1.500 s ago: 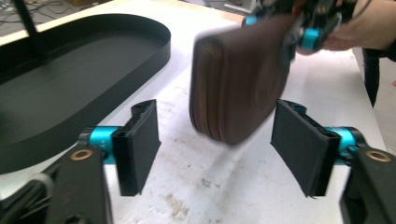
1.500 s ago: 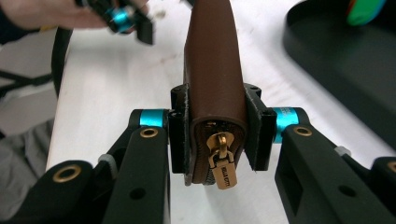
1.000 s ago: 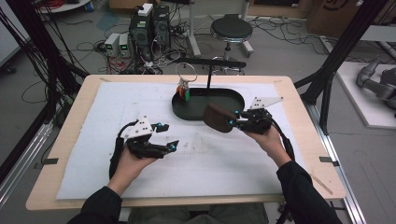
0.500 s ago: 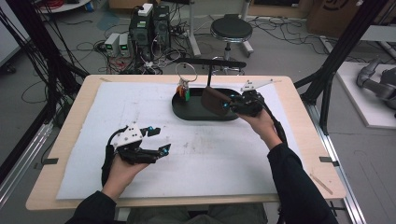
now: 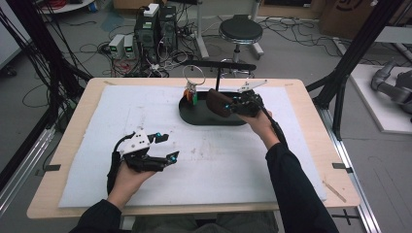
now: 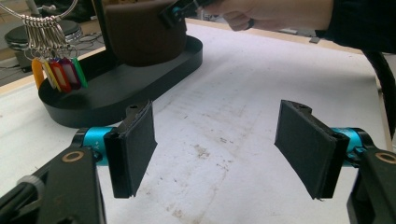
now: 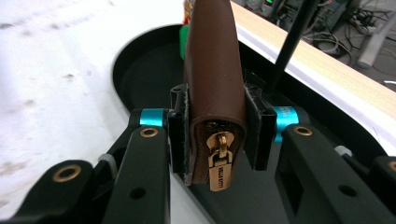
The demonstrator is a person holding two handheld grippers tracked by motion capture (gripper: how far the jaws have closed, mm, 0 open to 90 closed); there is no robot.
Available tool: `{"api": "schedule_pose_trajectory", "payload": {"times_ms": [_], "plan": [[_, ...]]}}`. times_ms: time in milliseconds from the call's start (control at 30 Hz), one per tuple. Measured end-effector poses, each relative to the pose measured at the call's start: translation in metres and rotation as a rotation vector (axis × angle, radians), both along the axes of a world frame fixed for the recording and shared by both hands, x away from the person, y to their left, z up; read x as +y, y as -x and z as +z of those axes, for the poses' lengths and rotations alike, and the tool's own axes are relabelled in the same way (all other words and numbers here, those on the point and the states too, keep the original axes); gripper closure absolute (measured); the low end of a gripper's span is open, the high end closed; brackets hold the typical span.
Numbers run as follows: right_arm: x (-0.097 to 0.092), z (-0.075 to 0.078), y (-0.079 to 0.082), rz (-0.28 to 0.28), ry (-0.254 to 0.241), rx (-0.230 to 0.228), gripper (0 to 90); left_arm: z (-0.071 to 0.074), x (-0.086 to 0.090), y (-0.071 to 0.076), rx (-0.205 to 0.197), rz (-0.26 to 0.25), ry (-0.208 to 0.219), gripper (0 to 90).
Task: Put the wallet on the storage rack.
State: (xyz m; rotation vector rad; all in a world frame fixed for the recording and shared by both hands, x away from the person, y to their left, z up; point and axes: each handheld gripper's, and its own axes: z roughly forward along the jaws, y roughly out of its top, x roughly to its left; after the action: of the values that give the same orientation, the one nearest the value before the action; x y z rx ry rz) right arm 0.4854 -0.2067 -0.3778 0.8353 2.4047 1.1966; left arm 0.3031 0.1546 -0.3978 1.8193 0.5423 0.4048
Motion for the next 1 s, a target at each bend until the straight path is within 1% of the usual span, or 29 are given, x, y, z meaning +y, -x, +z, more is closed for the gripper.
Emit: {"api": "schedule_pose_trajectory", "payload": {"times_ms": [33,67,167,200,300,333,467,567,633,700,767,833,867,933,1000], "plan": [[0.001,-0.002,-0.002,-0.006,0.006,-0.005,67.9,0.000,0.000,0.000,0.001,-0.001,0.000,28.5],[0.003,-0.003,-0.002,-0.017,0.014,0.006,67.9,0.000,0.000,0.000,0.002,-0.003,0.001,28.5],[0.007,-0.009,-0.007,-0.036,0.033,-0.005,67.8,0.000,-0.001,0.001,0.002,-0.004,0.000,28.5],[0.007,-0.011,-0.008,-0.047,0.033,0.003,67.8,0.000,0.000,0.001,0.001,-0.003,-0.001,28.5],[0.009,-0.015,-0.010,-0.048,0.028,0.008,67.7,-0.001,0.000,0.001,0.002,-0.003,-0.002,28.5],[0.009,-0.016,-0.012,-0.040,0.028,-0.003,67.7,-0.001,0.000,0.001,0.002,-0.001,-0.002,28.5],[0.013,-0.018,-0.011,-0.038,0.028,-0.007,67.6,-0.001,-0.001,0.001,0.001,-0.002,0.000,28.5],[0.016,-0.020,-0.011,-0.042,0.058,-0.021,67.5,-0.001,-0.001,0.002,0.002,-0.006,0.001,28.5],[0.016,-0.022,-0.012,-0.041,0.068,-0.027,67.4,-0.001,-0.001,0.002,0.003,-0.006,-0.003,28.5],[0.016,-0.023,-0.013,-0.047,0.066,-0.022,67.3,-0.002,-0.001,0.001,0.003,-0.006,-0.002,28.5],[0.017,-0.023,-0.012,-0.050,0.075,-0.034,67.1,-0.002,-0.001,0.001,0.003,-0.007,-0.007,28.5],[0.017,-0.023,-0.012,-0.052,0.077,-0.028,66.5,-0.002,-0.001,0.002,0.006,-0.005,-0.006,28.5],[0.016,-0.023,-0.012,-0.052,0.078,-0.021,65.6,-0.002,-0.001,0.002,0.006,-0.005,-0.006,28.5],[0.016,-0.023,-0.013,-0.057,0.075,-0.021,64.1,-0.002,-0.001,0.001,0.004,-0.008,-0.007,28.5],[0.015,-0.023,-0.014,-0.047,0.078,-0.027,62.3,-0.002,-0.001,0.001,0.005,-0.009,-0.004,28.5]]}}
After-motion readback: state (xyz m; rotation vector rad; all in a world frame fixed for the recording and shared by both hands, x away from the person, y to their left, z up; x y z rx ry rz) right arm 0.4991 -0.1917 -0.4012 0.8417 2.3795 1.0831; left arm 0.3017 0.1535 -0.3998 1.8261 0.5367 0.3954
